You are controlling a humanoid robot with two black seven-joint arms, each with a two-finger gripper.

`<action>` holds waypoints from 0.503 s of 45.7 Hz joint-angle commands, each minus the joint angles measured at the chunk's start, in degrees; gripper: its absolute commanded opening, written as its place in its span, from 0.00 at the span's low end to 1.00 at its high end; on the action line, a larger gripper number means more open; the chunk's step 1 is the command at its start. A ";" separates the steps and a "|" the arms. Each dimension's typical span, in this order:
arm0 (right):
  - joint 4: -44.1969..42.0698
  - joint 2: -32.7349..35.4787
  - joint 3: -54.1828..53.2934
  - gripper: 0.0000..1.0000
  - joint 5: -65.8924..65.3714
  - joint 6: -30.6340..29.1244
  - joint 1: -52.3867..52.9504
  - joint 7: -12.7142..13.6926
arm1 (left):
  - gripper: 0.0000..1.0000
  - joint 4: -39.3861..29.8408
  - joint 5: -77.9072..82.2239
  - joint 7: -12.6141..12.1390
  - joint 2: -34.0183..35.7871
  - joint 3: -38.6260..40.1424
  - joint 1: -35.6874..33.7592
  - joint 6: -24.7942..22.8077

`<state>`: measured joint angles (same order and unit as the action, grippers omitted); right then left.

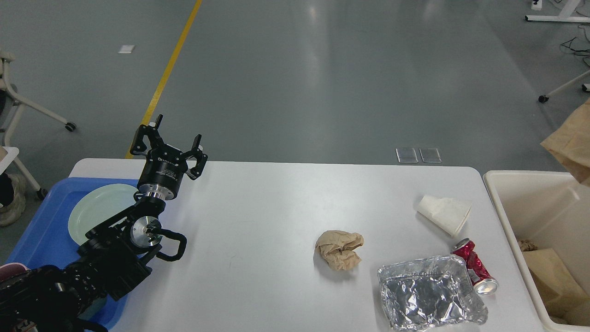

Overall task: Tidy desktop
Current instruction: 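Grasp the brown paper bag with the right gripper and lift it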

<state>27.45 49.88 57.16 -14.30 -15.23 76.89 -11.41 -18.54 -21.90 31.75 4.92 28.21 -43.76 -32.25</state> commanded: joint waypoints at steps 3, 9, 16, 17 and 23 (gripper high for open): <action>-4.77 -0.49 -9.08 0.00 1.47 2.57 -13.51 -0.02 | 0.97 0.00 0.01 -0.02 0.00 0.00 -0.01 0.00; -6.88 -2.42 -11.98 0.00 1.56 2.92 -18.34 -0.10 | 0.97 0.00 0.01 -0.02 0.00 0.00 -0.01 0.00; -7.41 -4.18 -12.69 0.00 2.61 2.92 -21.51 -0.02 | 0.97 0.00 0.01 0.07 0.00 0.09 -0.01 0.00; -7.41 -4.27 -12.69 0.00 2.87 2.92 -21.78 -0.10 | 0.97 0.00 0.01 -0.02 0.00 0.00 -0.01 0.00; -7.50 -4.62 -12.77 0.10 3.23 2.92 -22.75 -0.02 | 0.97 0.00 0.01 -0.02 0.00 0.00 -0.01 0.00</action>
<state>20.06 45.58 44.49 -11.39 -12.29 54.95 -11.48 -18.54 -21.88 31.76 4.92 28.25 -43.77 -32.25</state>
